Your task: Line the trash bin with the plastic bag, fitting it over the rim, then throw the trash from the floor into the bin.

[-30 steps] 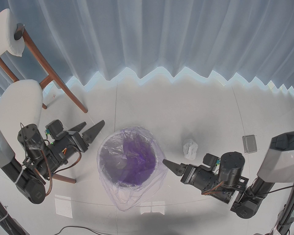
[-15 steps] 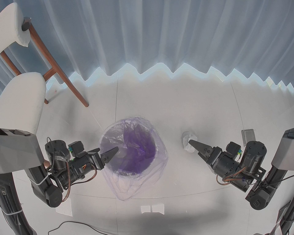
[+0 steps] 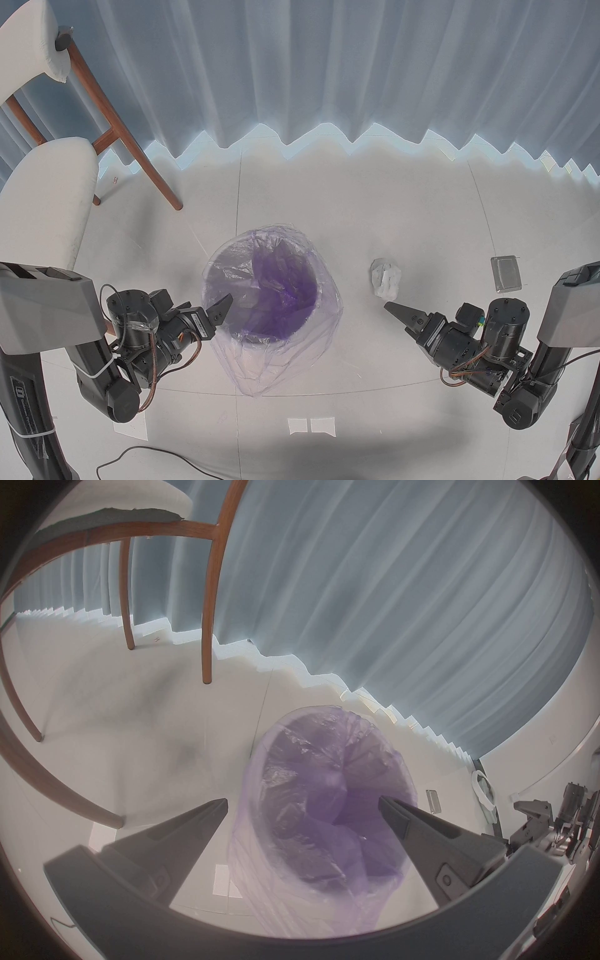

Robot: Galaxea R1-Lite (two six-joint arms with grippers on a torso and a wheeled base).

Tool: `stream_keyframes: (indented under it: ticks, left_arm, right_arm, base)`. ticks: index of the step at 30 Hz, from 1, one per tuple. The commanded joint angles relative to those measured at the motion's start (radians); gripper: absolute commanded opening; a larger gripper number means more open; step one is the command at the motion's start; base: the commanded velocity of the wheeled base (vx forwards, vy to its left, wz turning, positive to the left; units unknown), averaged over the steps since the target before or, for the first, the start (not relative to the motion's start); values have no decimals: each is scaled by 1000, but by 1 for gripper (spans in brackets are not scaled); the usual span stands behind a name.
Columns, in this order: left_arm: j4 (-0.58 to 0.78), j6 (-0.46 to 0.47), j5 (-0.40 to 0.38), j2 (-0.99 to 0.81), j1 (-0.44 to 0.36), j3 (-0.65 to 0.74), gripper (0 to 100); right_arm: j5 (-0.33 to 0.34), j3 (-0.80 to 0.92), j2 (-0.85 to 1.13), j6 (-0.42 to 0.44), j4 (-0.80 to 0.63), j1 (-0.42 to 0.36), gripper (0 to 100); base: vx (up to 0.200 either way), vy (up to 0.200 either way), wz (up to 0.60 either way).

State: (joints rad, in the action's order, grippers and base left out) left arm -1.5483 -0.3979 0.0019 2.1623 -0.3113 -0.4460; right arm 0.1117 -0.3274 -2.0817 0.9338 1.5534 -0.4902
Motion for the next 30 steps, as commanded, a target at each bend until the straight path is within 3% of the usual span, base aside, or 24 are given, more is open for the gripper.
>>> stream_keyframes:
  ticks: [1,5,10,12,22,30]
  left_arm:
    - [1,-7,10,42,34,-54,100]
    - [-1,-32,6,85,57,-92,100]
    - [1,-222,-3,90,109,-161,100]
    - [1,-257,-11,91,139,-172,100]
    - [1,-239,-34,246,227,-252,100]
    - [1,-234,-39,307,213,-260,100]
  right_arm:
    - [0,-4,-49,2,17,2,100]
    - [0,-8,-66,2,17,7,100]
    - [0,-8,-64,2,17,9,100]
    - [0,-8,-63,2,17,12,100]
    - [0,-15,-74,2,17,30,100]
    - [2,-16,-84,5,17,32,100]
  base:
    - [0,0,0]
    - [0,0,0]
    - [0,0,0]
    - [0,0,0]
    - [0,0,0]
    - [0,0,0]
